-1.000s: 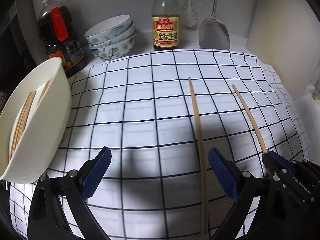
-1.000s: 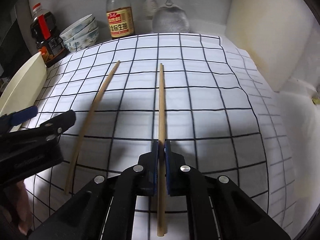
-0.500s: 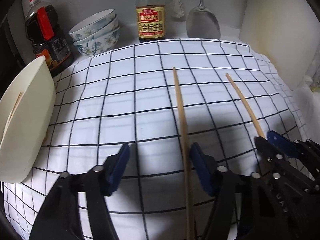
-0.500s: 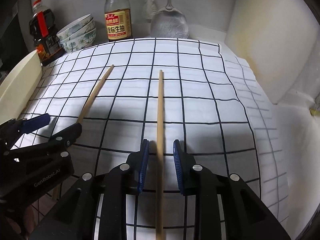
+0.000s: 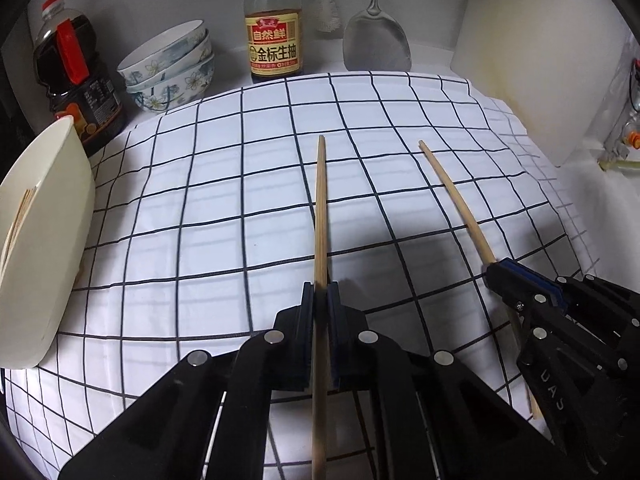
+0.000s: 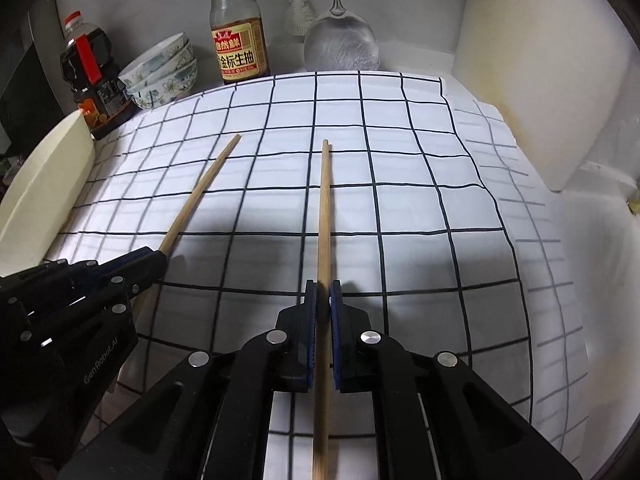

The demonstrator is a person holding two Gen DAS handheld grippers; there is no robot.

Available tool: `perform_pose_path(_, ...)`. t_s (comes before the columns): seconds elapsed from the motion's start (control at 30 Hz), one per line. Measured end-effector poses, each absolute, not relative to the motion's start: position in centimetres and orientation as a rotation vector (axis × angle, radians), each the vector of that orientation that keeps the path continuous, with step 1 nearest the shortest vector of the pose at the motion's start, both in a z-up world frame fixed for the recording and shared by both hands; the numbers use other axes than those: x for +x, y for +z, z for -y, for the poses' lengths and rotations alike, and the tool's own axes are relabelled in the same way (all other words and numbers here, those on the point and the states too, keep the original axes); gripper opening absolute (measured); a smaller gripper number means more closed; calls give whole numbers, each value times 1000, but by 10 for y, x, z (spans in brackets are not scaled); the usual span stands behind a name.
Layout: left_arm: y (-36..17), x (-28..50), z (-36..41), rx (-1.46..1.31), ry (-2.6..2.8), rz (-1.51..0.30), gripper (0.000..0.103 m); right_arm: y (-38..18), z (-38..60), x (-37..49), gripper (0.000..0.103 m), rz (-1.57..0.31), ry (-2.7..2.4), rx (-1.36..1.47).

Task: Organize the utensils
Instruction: 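Close the right tool on a chopstick while the left tool grasps the other, then carry both held chopsticks over the white bowl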

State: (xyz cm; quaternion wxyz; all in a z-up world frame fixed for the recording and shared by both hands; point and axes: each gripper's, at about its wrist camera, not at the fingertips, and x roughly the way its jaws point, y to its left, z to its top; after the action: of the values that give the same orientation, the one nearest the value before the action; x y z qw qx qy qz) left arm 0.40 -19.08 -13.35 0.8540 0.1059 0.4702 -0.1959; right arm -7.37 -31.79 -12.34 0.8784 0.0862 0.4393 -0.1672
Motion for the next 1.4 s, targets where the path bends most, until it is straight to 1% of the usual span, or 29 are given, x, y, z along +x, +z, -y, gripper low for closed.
perform_pose_path(0.23, -95, 1, 162, 166, -423, -959, 7, -93, 302, -77, 6, -876, -306, 234)
perform_pose_path(0.37, -66, 0, 132, 131, -404, -916, 7, -63, 275, -68, 6, -830, -250, 224)
perform_pose_path(0.57, -23, 10, 56, 84, -280, -851, 7, -25, 210, -28, 6, -774, -107, 167)
perform_pose_path(0.7, -9, 19, 8, 60, -186, -830, 7, -16, 166, 4, 6, -767, -14, 151)
perform_pose_path(0.9, -9, 40, -61, 36, -65, -810, 7, -20, 100, 60, 6, -794, 92, 117)
perform_pose_path(1.03, -19, 58, -91, 32, -32, -817, 7, -31, 72, 91, 6, -822, 120, 112)
perform_pose_path(1.4, -48, 99, -128, 8, -20, -873, 7, -62, 33, 145, 6, -901, 131, 124)
